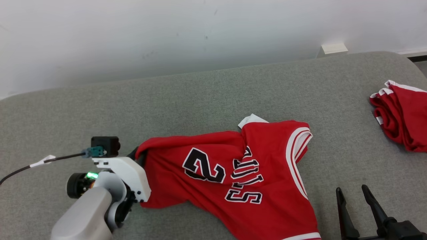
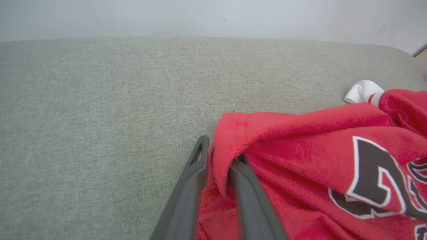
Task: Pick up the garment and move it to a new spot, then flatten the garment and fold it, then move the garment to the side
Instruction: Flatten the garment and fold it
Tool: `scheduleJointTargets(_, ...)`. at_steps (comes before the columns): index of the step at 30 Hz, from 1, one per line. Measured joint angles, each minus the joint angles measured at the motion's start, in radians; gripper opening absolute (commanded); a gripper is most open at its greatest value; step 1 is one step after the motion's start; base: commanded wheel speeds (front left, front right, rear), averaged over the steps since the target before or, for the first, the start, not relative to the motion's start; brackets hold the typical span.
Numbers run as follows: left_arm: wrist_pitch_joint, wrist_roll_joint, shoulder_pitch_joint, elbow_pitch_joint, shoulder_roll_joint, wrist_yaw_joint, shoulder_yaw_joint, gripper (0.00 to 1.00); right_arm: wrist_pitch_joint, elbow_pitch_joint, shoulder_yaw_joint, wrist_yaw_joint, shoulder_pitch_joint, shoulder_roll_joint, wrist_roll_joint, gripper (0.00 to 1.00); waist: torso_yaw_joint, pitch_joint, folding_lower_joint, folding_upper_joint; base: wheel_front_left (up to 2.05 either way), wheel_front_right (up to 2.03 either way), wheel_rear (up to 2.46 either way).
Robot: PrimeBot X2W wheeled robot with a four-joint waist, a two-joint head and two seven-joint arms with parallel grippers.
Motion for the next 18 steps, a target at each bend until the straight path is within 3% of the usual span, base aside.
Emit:
scheduleJointTargets(7, -0.051, -0.013, 0.019, 0.007, 0.023, -0.033, 0.02, 1.0, 0.0, 0.005, -0.001, 0.0, 0.001, 0.0, 0.0, 1.0, -0.01, -0.01, 0.0, 0.0, 0.0, 0.0, 0.0)
scheduleJointTargets(14, -0.113, -0.057, 0.186, -0.123, 0.089, 0.024, 0.071, 1.0, 0.0, 0.007, -0.025, 0.0, 0.025, 0.0, 0.001, 1.0, -0.011, -0.045, 0.0, 0.0, 0.0, 0.0, 0.0)
scheduleJointTargets(18, -0.12, -0.087, 0.281, -0.228, 0.095, 0.049, 0.088, 1.0, 0.0, 0.005, -0.026, 0.0, 0.031, 0.0, 0.0, 1.0, -0.003, -0.065, -0.0001, -0.0001, 0.0, 0.0, 0.0)
